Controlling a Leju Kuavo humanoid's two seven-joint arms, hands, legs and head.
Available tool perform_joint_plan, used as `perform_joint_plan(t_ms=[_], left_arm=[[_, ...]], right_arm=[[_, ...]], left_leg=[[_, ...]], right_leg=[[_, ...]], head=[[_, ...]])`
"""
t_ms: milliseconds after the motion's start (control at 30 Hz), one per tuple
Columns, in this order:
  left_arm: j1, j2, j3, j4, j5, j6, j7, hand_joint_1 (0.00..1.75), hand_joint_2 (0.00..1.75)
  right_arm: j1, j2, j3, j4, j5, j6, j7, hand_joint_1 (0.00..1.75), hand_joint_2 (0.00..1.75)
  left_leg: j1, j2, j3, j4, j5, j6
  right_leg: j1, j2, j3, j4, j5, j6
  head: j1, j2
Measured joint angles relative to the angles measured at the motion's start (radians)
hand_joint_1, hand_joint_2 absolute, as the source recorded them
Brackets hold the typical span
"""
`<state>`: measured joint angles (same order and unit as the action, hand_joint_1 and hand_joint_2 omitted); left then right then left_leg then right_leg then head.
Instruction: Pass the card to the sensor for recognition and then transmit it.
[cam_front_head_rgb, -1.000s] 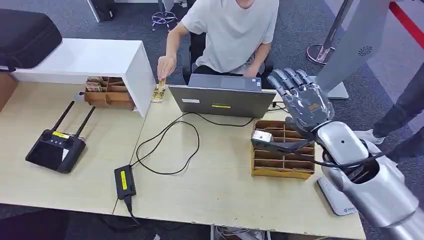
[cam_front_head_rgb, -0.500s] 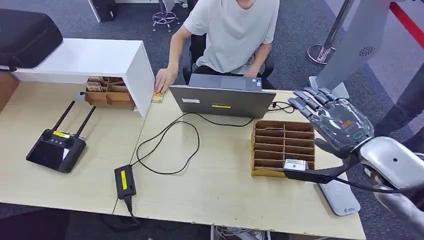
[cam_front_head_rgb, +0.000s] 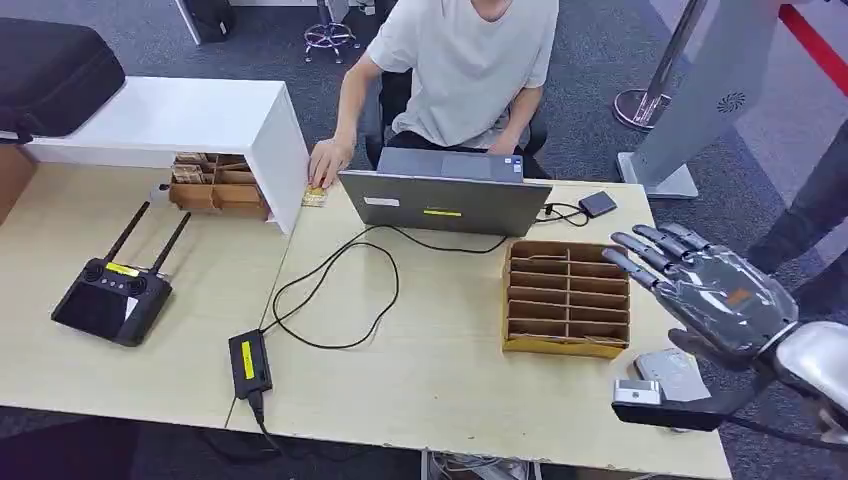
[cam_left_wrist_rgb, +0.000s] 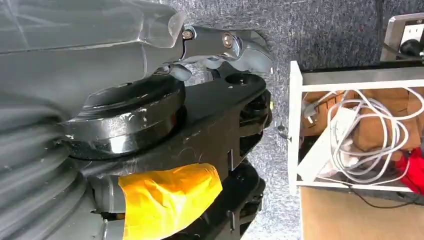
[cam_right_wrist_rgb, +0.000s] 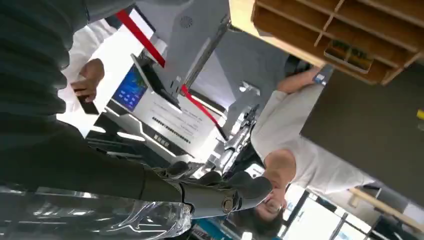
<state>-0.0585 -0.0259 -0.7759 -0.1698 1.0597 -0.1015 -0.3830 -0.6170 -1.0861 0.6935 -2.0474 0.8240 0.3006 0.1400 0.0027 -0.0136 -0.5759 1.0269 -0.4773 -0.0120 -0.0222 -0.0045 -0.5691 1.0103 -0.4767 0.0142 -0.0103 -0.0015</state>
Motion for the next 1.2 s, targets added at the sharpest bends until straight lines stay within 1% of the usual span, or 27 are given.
perform_joint_plan(t_ms=[133,300,567,700,800,1033,1100,1200], left_arm=[[0.002,0.000,0.005,0.000,0.004,0.000,0.000,0.00,1.75],[0.002,0.000,0.005,0.000,0.008,0.000,0.000,0.00,1.75],[0.002,0.000,0.005,0.000,0.011,-0.001,-0.002,0.00,1.75],[0.002,0.000,0.005,0.000,0.011,-0.003,-0.003,0.00,1.75],[0.002,-0.001,0.005,0.000,0.011,-0.004,-0.003,0.00,1.75],[0.002,-0.001,0.005,0.000,0.011,-0.010,-0.003,0.00,1.75],[0.001,-0.001,0.005,0.000,0.011,-0.011,-0.004,0.00,1.75],[0.000,-0.002,0.005,0.000,0.011,-0.011,-0.006,0.00,1.75]], right_arm=[[0.068,-0.047,-0.005,-0.026,-0.010,-0.019,0.011,0.00,1.75],[0.166,-0.082,-0.029,-0.039,-0.026,-0.041,0.026,0.00,1.75],[0.291,-0.093,-0.064,-0.042,-0.017,-0.051,0.026,0.00,1.75],[0.326,-0.092,-0.081,-0.041,-0.014,-0.052,0.014,0.00,1.75],[0.347,-0.075,-0.082,-0.031,0.006,-0.049,-0.009,0.00,1.75],[0.351,-0.008,-0.065,0.021,0.041,-0.032,-0.045,0.00,1.75],[0.351,0.019,-0.056,0.038,0.050,-0.043,-0.054,0.00,1.75],[0.356,0.062,-0.040,0.062,0.077,-0.086,-0.068,0.00,1.75]], left_leg=[[0.000,0.000,0.000,0.000,0.000,0.000],[0.000,0.000,0.000,0.000,0.000,0.000],[0.000,0.000,0.000,0.000,0.000,0.000],[0.000,0.001,0.000,0.000,0.000,0.000],[0.000,0.000,0.000,0.000,0.000,0.000],[0.000,0.001,0.000,0.000,0.000,0.000],[0.000,0.001,0.000,0.000,0.000,0.000],[0.000,0.000,0.000,-0.001,0.000,0.000]], right_leg=[[0.000,0.000,0.000,0.000,0.000,0.000],[0.000,0.000,0.000,0.000,0.000,0.000],[0.000,0.000,0.000,0.000,0.000,0.000],[0.000,0.000,0.000,0.000,0.000,0.000],[0.000,0.000,0.000,0.000,0.000,0.000],[0.000,0.000,0.000,0.000,0.000,0.000],[0.000,0.000,0.000,0.000,0.000,0.000],[0.000,0.000,0.000,0.000,0.000,0.000]], head=[[0.000,0.000],[0.000,0.000],[0.000,0.000],[0.000,0.000],[0.000,0.000],[0.000,0.000],[0.000,0.000],[0.000,0.000]])
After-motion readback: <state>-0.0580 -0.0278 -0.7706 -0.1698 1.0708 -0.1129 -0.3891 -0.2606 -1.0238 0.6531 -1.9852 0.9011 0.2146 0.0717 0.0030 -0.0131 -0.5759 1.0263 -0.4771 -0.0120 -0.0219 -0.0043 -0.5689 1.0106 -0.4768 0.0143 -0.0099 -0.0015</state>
